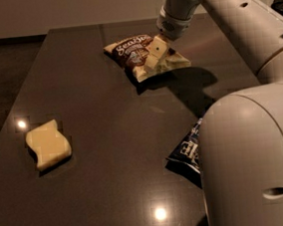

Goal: Move brown chip bag near sponge

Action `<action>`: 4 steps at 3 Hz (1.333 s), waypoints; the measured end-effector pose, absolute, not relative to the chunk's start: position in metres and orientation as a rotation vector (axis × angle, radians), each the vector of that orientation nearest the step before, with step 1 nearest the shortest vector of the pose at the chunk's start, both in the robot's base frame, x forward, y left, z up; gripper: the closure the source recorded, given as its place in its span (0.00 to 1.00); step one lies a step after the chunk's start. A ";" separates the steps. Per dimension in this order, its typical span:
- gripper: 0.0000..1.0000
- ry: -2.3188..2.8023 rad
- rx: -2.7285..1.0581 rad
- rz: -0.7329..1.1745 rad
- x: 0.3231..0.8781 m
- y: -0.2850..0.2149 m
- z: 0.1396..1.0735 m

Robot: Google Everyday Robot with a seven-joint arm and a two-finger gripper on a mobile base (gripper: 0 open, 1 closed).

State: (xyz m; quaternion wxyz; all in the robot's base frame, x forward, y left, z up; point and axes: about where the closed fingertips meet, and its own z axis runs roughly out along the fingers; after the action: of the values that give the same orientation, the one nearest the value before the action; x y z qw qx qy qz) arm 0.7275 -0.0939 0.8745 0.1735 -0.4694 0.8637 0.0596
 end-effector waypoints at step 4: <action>0.82 2.376 -1.443 0.212 0.702 -0.071 0.892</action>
Offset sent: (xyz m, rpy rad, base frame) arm -0.0241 0.0134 0.0189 0.0178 0.0173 0.0808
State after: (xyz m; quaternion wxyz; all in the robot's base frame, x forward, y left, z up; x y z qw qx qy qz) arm 0.7022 -0.0710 0.8923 0.1758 -0.5094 0.8391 0.0749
